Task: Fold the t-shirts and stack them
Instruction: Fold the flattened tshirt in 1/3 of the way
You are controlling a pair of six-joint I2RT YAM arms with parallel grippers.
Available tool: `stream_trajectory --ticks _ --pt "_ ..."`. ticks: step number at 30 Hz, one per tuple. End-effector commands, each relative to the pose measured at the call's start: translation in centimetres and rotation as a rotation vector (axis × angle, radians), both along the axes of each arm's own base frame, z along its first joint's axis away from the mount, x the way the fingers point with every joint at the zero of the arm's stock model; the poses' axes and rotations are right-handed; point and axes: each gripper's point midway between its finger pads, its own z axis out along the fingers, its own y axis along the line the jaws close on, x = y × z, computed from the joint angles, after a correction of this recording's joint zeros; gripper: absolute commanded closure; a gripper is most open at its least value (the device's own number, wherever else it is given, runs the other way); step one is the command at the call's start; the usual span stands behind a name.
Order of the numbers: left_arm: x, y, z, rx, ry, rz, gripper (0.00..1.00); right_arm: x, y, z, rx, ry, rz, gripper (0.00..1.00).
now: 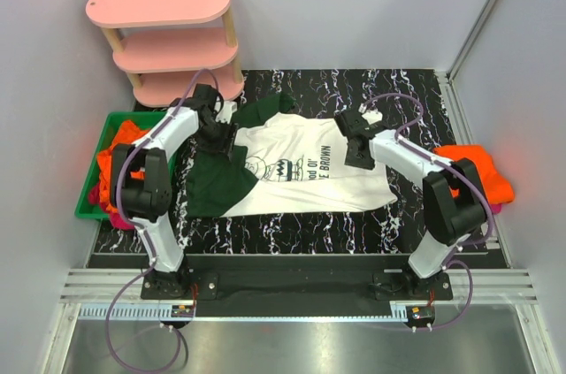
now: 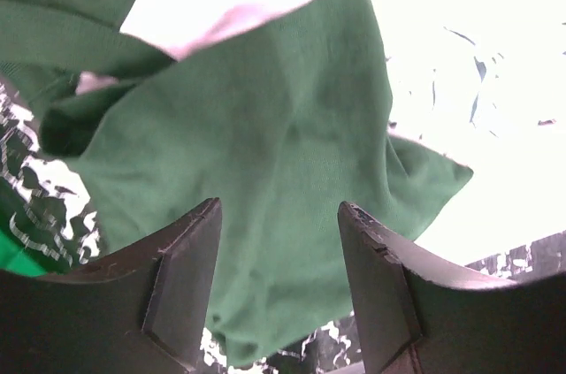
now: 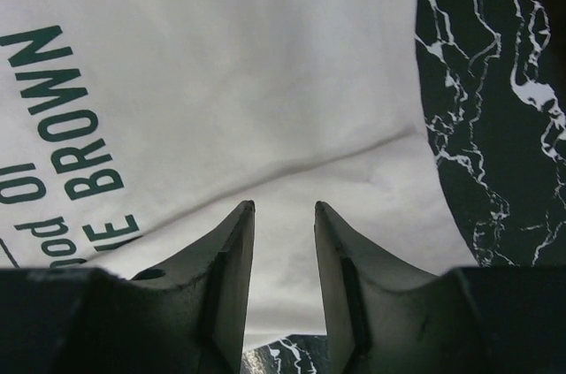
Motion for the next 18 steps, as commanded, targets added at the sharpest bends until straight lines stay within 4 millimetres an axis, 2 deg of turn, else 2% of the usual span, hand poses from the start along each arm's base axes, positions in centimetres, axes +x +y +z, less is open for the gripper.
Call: stream_trajectory --ticks 1,5,8,14,18 --pt "1.5 -0.7 -1.0 -0.023 0.002 0.022 0.40 3.0 2.0 0.7 0.039 -0.057 0.041 0.59" --pt "1.8 0.4 -3.5 0.048 0.048 0.036 0.40 3.4 2.0 -1.1 0.013 -0.015 0.046 0.59" --pt "1.7 1.6 -4.6 0.106 0.067 0.062 0.40 3.2 1.7 -1.7 0.006 -0.002 0.039 0.59" --pt "2.1 4.3 -5.8 0.176 0.093 0.138 0.40 2.7 0.6 -3.0 0.016 0.036 -0.005 0.58" --pt "2.1 5.2 -6.5 0.208 0.115 0.156 0.40 2.5 -0.8 -3.8 0.023 0.069 -0.044 0.58"
